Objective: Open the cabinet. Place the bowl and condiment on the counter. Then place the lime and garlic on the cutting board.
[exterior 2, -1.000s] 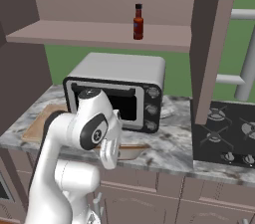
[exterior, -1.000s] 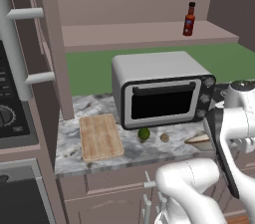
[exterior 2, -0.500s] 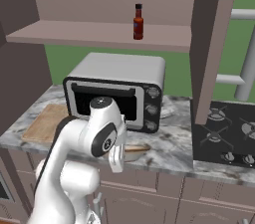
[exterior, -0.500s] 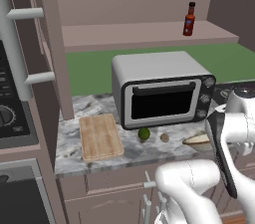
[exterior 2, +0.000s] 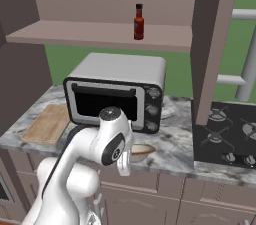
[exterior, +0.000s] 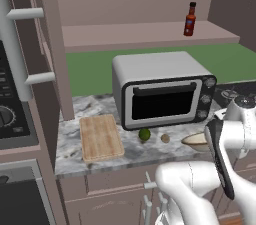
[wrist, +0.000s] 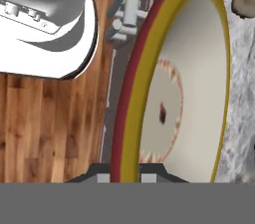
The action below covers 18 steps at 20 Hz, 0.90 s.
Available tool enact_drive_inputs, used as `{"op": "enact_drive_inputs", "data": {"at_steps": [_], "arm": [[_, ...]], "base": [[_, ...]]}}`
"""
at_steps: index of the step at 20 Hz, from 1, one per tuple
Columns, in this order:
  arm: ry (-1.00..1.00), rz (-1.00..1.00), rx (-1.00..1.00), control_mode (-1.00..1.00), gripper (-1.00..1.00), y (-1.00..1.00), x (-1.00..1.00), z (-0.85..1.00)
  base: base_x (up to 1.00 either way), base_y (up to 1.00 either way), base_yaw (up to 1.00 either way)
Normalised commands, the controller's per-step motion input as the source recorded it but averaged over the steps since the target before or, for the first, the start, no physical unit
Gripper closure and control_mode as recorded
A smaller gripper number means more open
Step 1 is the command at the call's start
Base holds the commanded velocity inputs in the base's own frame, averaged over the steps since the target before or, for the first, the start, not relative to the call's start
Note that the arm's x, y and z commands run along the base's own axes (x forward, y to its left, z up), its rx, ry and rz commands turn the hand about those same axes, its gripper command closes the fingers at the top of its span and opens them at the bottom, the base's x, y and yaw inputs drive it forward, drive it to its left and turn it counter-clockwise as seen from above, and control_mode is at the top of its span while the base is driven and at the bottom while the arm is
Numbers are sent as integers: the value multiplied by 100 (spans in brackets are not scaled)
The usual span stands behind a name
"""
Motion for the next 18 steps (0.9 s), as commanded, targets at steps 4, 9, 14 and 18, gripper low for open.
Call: {"op": "enact_drive_inputs", "data": {"at_steps": [4, 9, 14, 18], "arm": [[0, 1, 3, -100, 100, -19, 35, -58], [-3, 1, 0, -100, 100, 0, 39, -30], [-2, 0, 0, -100, 100, 0, 24, -31], [0, 0, 0, -100, 100, 0, 10, -25]], "base": [[0, 0, 0], [0, 0, 0], [0, 0, 0], [0, 0, 0]]}}
